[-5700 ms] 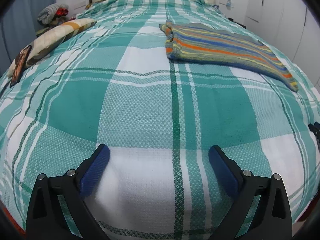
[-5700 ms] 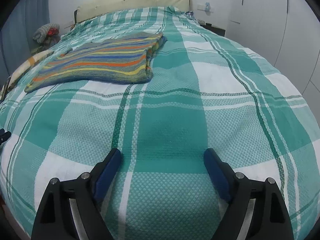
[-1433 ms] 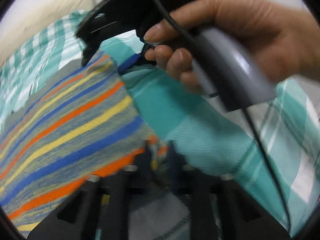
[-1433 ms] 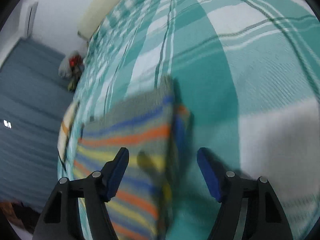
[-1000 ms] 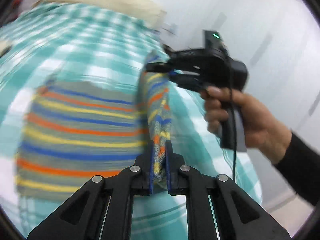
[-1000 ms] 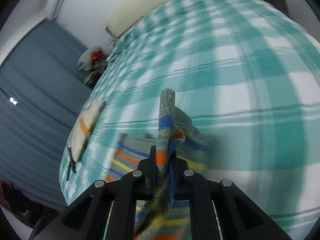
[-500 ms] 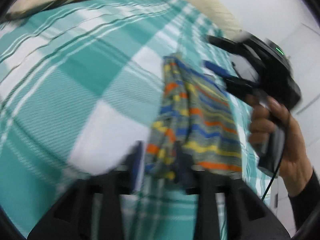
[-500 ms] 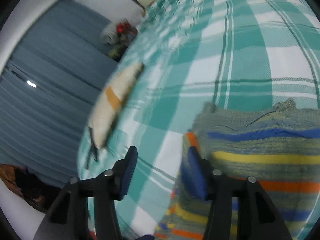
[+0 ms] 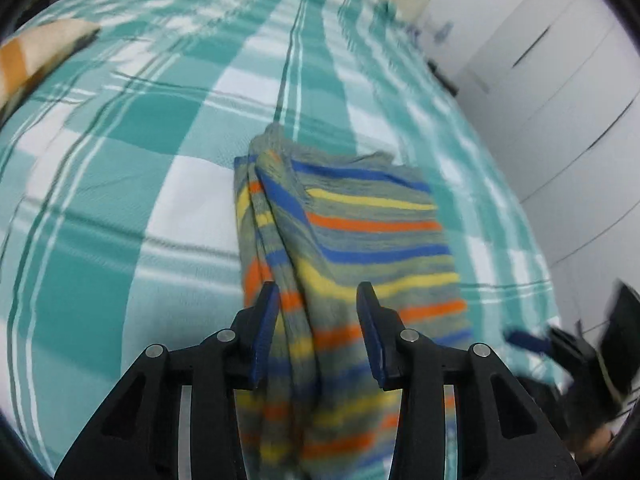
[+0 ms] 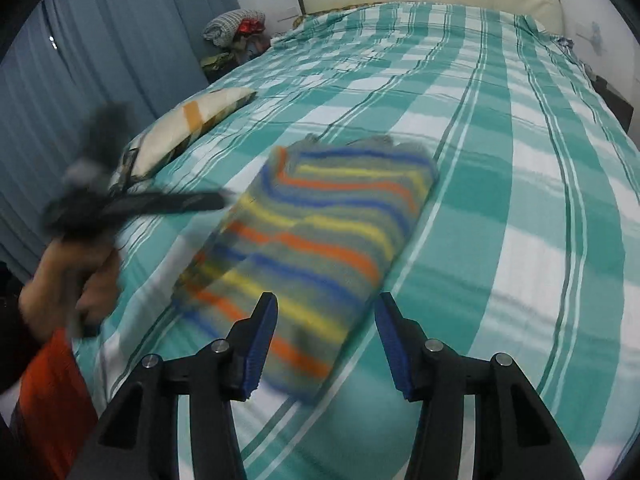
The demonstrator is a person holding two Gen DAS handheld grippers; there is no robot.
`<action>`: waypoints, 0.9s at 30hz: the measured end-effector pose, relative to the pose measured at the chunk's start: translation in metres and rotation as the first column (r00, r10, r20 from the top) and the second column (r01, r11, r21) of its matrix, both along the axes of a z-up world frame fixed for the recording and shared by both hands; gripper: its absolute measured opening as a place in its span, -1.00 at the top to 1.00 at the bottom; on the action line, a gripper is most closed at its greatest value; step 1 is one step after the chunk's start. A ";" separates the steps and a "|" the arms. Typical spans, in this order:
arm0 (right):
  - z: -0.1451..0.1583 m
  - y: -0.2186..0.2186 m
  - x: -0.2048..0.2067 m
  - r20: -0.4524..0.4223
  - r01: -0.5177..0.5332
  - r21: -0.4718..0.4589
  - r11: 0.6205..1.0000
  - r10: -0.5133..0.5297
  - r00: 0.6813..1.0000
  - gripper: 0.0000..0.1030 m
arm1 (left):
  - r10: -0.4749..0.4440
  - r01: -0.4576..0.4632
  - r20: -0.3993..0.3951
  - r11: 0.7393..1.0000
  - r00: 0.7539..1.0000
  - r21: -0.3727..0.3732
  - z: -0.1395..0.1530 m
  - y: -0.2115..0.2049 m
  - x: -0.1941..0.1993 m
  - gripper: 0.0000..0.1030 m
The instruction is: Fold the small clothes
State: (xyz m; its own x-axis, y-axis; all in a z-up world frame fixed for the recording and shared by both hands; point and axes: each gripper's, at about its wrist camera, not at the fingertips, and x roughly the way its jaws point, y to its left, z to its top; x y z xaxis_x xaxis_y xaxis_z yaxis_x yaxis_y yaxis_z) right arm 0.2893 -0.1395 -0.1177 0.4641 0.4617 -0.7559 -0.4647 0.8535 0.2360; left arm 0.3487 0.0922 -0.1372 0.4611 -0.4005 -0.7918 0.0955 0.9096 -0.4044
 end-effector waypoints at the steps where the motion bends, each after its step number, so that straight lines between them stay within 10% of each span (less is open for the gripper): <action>1: 0.000 0.003 -0.008 0.010 -0.008 0.007 1.000 0.008 1.000 -0.01 | -0.008 0.009 -0.014 1.000 1.000 0.023 -0.003 -0.004 0.008 0.50; 2: 0.001 0.008 -0.013 0.022 -0.021 0.004 1.000 0.021 1.000 -0.01 | -0.031 0.032 -0.025 0.998 0.999 0.047 -0.008 -0.009 0.015 0.86; 10: -0.045 0.065 -0.005 -0.066 -0.071 0.004 0.997 0.071 0.995 0.24 | -0.039 0.038 0.002 0.988 0.999 0.151 -0.013 -0.006 0.043 0.85; 13: -0.069 0.079 -0.006 -0.066 -0.056 -0.060 0.997 0.052 0.996 0.23 | 0.009 -0.007 -0.022 0.997 1.000 0.083 -0.007 0.013 0.031 0.58; 17: -0.032 0.055 -0.011 -0.033 -0.030 0.022 0.999 0.031 0.999 0.24 | 0.023 -0.028 0.082 0.998 0.996 0.054 0.022 0.030 -0.004 -0.07; 19: -0.011 0.043 -0.004 0.020 -0.014 0.011 1.000 0.014 1.000 0.24 | -0.025 0.019 0.088 0.997 0.996 0.076 0.021 0.018 -0.020 -0.08; 21: -0.004 0.040 0.010 0.028 -0.011 0.019 1.000 0.010 1.000 0.24 | -0.079 0.072 0.044 0.988 0.996 0.139 0.005 0.001 -0.028 0.14; 22: -0.006 0.040 0.020 0.023 -0.003 0.033 0.999 0.003 1.000 0.24 | -0.094 0.090 0.016 0.980 0.995 0.180 -0.006 -0.005 -0.031 0.62; 27: -0.068 0.049 0.046 -0.148 0.007 0.047 0.999 0.000 0.989 0.23 | -0.124 0.131 -0.048 0.971 0.991 0.200 -0.021 -0.005 -0.056 0.55</action>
